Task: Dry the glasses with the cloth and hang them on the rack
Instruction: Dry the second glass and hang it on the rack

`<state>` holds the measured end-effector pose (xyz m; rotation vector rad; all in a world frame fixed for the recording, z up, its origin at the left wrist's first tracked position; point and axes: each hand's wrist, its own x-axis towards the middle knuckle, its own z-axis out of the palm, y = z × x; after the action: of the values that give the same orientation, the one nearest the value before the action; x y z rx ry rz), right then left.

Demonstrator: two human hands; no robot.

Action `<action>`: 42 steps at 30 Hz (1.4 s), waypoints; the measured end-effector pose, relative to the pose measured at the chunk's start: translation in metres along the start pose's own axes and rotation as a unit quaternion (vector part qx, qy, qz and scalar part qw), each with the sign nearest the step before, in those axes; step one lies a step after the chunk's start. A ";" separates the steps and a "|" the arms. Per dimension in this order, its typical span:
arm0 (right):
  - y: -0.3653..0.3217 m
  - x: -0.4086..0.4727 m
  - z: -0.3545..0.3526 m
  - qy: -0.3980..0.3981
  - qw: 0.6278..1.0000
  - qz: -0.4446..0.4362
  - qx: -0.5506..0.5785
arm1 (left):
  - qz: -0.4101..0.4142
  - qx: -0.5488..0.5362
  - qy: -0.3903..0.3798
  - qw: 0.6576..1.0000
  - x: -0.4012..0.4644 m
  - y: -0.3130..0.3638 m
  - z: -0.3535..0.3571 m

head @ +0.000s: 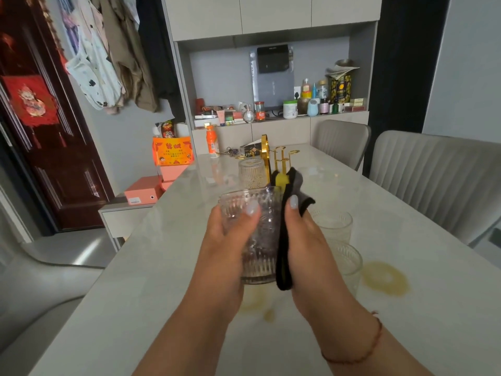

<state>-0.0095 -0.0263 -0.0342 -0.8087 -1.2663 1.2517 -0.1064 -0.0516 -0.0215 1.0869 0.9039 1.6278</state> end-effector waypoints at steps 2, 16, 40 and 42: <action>0.002 0.000 0.002 -0.025 0.997 0.048 0.047 | -0.025 -0.054 -0.041 0.997 0.000 0.002 -0.002; -0.010 -0.011 0.001 0.002 0.998 -0.042 -0.053 | 0.078 0.088 0.051 0.992 -0.003 -0.005 -0.001; -0.072 0.032 -0.038 -0.310 0.840 -0.200 -0.398 | 0.018 0.174 -0.133 0.976 0.018 0.019 -0.050; -0.078 0.034 -0.041 -0.360 0.795 -0.168 -0.458 | 0.014 0.178 -0.158 0.971 0.019 0.019 -0.051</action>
<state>0.0428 -0.0019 0.0405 -0.6967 -2.6198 0.5798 -0.1634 -0.0421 -0.0161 1.5616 0.9877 1.2900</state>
